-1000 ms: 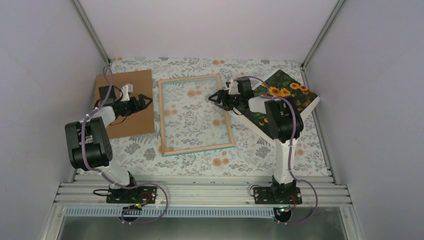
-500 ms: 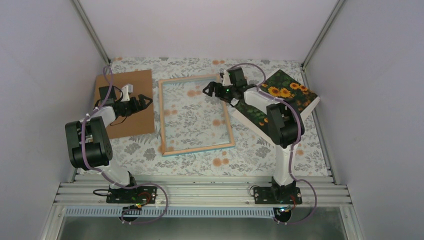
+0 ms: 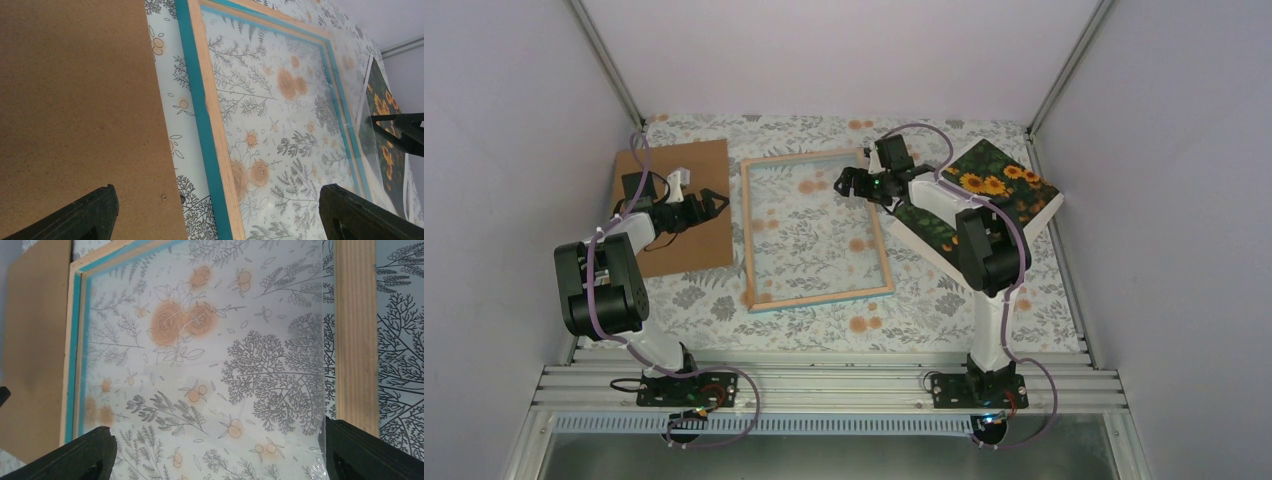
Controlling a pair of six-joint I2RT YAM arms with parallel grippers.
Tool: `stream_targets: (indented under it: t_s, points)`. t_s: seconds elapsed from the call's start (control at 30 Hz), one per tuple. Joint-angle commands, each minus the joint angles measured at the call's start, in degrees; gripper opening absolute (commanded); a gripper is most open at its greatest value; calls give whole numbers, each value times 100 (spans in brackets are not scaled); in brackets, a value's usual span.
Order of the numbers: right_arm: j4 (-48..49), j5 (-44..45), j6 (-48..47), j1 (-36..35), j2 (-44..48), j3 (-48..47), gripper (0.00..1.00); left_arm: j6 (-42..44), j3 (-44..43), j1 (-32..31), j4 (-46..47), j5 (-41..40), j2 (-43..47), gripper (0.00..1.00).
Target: Put the photo into the frame
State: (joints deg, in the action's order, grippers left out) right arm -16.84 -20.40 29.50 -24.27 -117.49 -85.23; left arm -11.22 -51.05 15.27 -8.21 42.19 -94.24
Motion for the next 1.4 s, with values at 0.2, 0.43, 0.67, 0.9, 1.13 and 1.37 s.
stream_targets:
  t_s: [0.2,0.43,0.67,0.9,1.13,1.37]
  points:
    - [-114,429,-253,-102,7,32,100,12,-38,11,103,-169,99,100]
    - [28,393,-343,-103,179,105,100,56,-52,11,67,-258,142,100]
    - [205,-504,-1097,74,491,259,100,559,-197,-165,-254,-529,113,100]
    - [430,-1922,-1770,707,898,679,100,1089,-460,-543,-532,-959,-169,97]
    - [311,-2778,-1858,1182,629,831,100,1392,-846,-867,-757,-1097,-681,95]
    - [276,-2896,-1728,1195,373,1001,100,1495,-1032,-1052,-838,-1199,-1008,93]
